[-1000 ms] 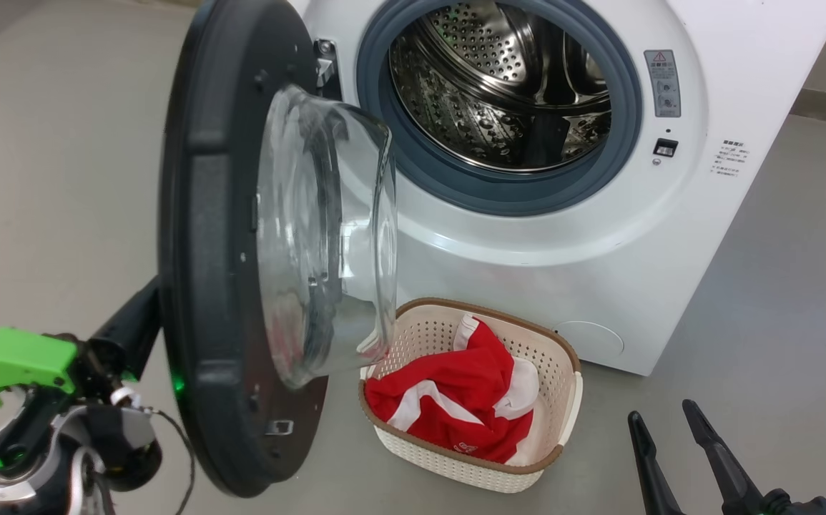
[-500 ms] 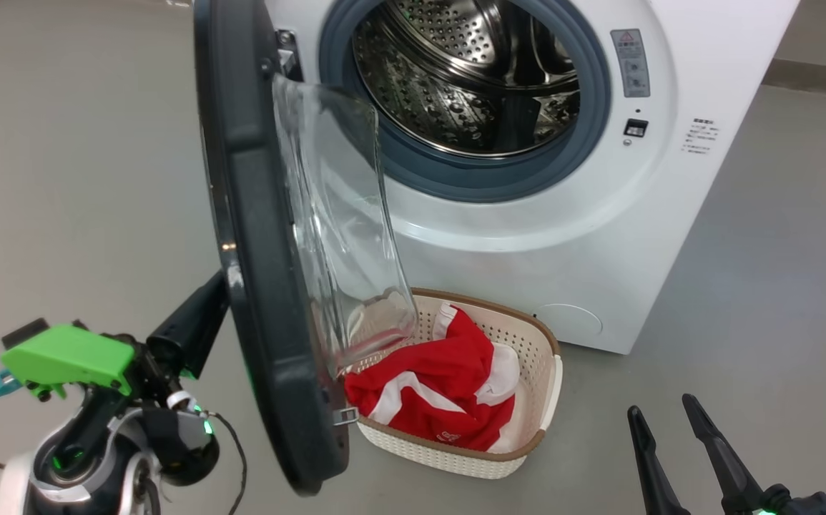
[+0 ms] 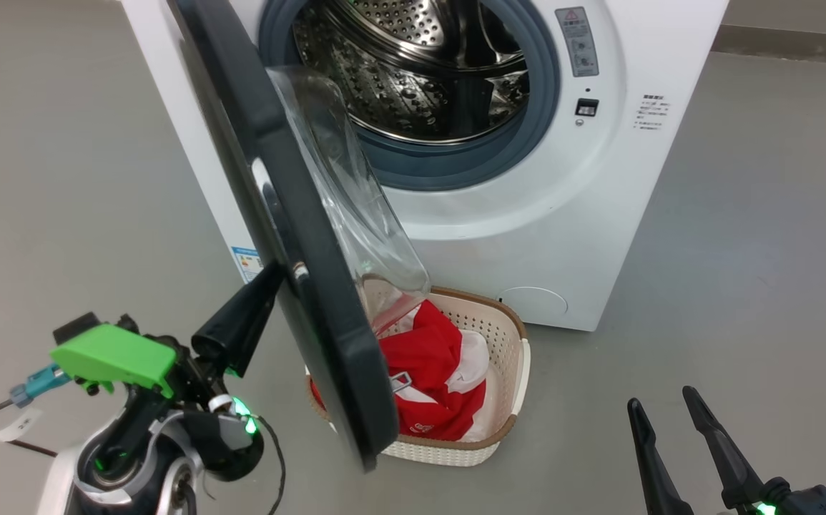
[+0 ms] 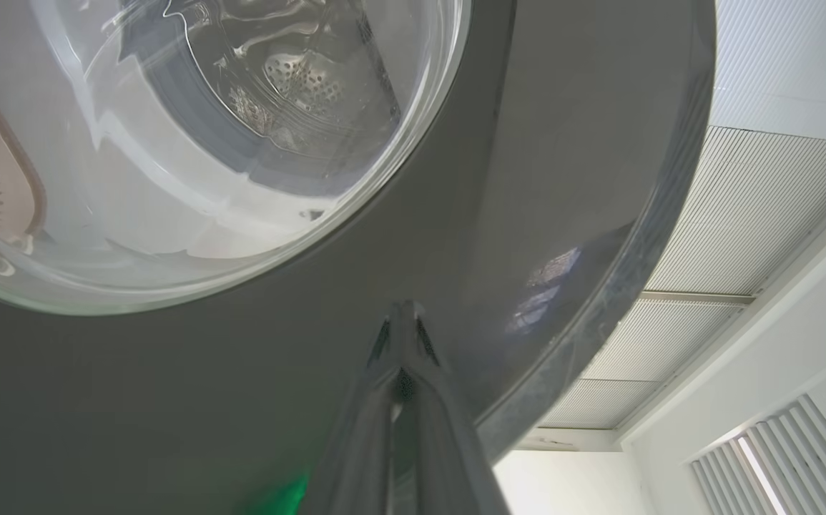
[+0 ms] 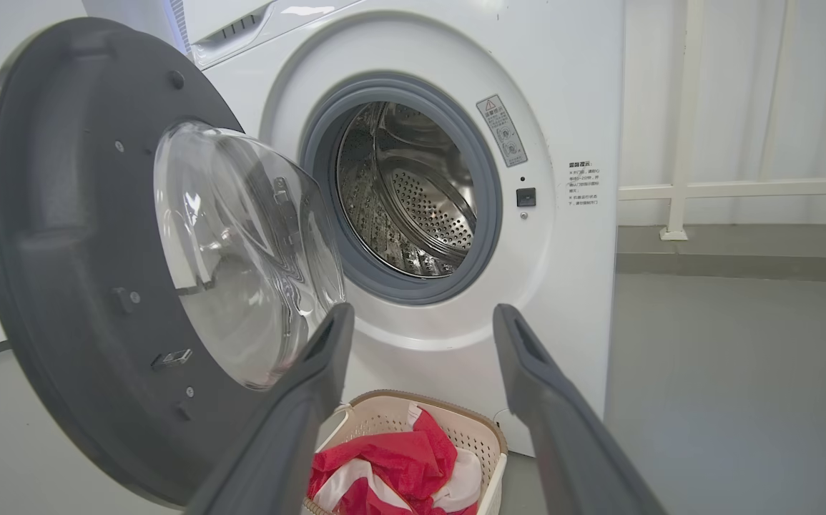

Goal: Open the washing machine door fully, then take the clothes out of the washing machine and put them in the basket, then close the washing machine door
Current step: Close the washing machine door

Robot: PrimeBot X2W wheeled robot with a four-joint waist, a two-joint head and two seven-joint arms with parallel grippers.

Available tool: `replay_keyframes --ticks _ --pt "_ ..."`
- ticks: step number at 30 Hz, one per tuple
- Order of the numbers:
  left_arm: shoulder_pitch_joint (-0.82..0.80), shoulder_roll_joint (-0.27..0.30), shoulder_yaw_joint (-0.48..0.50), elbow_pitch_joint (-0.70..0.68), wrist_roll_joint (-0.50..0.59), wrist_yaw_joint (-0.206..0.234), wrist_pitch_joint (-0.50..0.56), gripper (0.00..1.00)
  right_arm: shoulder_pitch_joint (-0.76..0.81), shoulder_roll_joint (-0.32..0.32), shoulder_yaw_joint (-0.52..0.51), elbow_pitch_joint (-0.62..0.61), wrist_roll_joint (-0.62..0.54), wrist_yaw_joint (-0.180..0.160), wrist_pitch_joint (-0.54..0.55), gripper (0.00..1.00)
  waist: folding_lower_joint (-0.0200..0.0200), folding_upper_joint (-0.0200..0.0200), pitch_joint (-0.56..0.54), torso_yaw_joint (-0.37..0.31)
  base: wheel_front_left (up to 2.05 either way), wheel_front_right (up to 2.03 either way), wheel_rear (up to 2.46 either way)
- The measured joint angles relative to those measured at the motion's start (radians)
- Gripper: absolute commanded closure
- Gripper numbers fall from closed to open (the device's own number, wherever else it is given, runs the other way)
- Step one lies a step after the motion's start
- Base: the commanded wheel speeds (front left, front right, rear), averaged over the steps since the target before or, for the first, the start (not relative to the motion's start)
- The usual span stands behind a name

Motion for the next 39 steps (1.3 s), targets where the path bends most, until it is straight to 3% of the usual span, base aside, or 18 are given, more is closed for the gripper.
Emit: replay_keyframes --ticks 16,39 --pt "-0.024 0.001 -0.075 -0.018 -0.016 -0.053 -0.042 1.00 -0.004 0.000 0.002 -0.002 -0.008 0.000 0.000 0.00 0.0000 0.0000 0.017 -0.059 0.00 0.00 0.00" --pt "-0.197 -0.001 -0.132 0.160 -0.055 -0.162 -0.143 1.00 -0.043 0.000 0.005 -0.006 -0.030 0.000 0.000 0.00 0.0001 0.0000 0.087 -0.197 0.00 0.00 0.00"
